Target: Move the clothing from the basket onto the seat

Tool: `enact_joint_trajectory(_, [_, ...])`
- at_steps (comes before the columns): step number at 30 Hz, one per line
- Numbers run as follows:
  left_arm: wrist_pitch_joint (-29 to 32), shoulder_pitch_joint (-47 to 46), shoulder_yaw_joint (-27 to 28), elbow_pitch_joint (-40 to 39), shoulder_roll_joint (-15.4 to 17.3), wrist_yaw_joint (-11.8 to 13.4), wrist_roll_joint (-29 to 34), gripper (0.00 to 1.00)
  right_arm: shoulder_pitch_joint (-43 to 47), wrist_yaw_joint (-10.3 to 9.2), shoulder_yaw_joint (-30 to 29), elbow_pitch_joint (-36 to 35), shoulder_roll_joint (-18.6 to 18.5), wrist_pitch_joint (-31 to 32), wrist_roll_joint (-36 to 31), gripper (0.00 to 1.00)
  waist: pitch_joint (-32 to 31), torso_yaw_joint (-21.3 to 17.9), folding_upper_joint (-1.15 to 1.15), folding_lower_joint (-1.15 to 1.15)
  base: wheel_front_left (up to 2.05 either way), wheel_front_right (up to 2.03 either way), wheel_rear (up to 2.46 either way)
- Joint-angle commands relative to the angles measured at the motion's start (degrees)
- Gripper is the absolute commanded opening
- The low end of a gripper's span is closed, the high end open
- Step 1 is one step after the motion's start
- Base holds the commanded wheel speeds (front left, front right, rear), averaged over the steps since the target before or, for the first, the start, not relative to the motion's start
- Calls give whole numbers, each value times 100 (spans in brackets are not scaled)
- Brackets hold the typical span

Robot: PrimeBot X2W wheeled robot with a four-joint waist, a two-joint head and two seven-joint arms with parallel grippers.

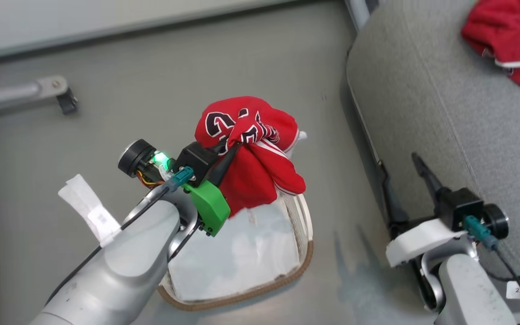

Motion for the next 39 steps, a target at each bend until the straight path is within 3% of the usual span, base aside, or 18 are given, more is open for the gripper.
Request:
enact_joint_trajectory(1, [0,98,-78,-146,98,-10,-90,0,203,-7,100,74,-25,-12,29,100,-1401,574,0,1,0,0,0])
enact_joint_trajectory(7, [359,-220,-269,-723,516,-9,-475,0,315,-6,569,213,-21,-11,141,100,-1952,612,0,1,0,0,0])
enact_joint_trajectory(18, [933,-835,-24,-1472,997,-1,-991,0,-198,-6,1494,196,-23,-11,362,100,-2139,592,0,1,0,0,0])
enact_joint_trajectory(30, [1081,-865,5,-1706,957,137,-1120,0,-779,-6,2344,-189,-25,-11,938,100,-2130,540,0,1,0,0,0])
enact_joint_trajectory(39, [1174,-841,-92,-1854,851,142,-1169,0,-1343,-6,2624,49,-24,-11,1074,100,-2121,634,0,1,0,0,0])
